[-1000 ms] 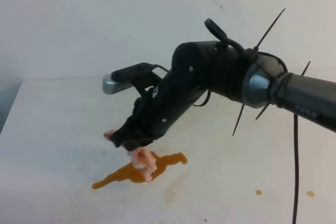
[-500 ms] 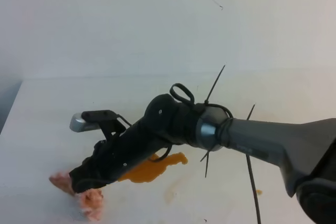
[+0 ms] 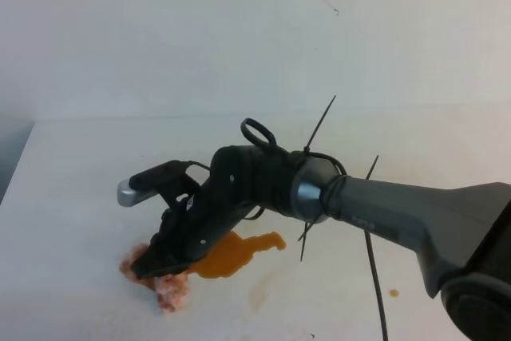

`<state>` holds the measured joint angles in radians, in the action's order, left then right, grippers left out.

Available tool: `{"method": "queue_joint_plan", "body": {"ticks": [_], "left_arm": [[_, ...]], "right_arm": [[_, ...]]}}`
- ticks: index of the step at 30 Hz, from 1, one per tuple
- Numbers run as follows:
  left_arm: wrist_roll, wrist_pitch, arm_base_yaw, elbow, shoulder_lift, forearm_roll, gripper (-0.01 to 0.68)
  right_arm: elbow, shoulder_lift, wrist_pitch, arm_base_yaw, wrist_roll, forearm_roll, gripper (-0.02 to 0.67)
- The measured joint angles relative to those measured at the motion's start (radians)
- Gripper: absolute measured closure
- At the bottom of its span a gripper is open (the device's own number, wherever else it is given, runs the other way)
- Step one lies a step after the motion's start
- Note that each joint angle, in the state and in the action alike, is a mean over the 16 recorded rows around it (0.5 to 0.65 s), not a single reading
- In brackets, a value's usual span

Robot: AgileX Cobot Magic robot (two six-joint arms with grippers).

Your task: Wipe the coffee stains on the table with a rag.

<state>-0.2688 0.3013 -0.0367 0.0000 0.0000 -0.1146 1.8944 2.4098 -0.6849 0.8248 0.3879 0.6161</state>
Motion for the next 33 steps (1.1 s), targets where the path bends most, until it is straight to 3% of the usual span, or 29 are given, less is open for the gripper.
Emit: {"method": "queue_joint_plan", "body": {"ticks": [7,14,33], "left_arm": [[0.000,0.001,0.000,0.000,0.000,0.000,0.673],[0.000,0.000,0.000,0.000,0.000,0.000,0.673],[-0.001,-0.006,0.000,0.000,0.000,0.000,0.673]], "right_arm": [[0.061,-0.005,-0.080,-0.002,-0.141,-0.291,0.617],[0.092,-0.009,-0.156,-0.020,-0.196,-0.449,0.617],[0.099,-0.059,-0.212,-0.069,-0.182,-0.465,0.617]]}}
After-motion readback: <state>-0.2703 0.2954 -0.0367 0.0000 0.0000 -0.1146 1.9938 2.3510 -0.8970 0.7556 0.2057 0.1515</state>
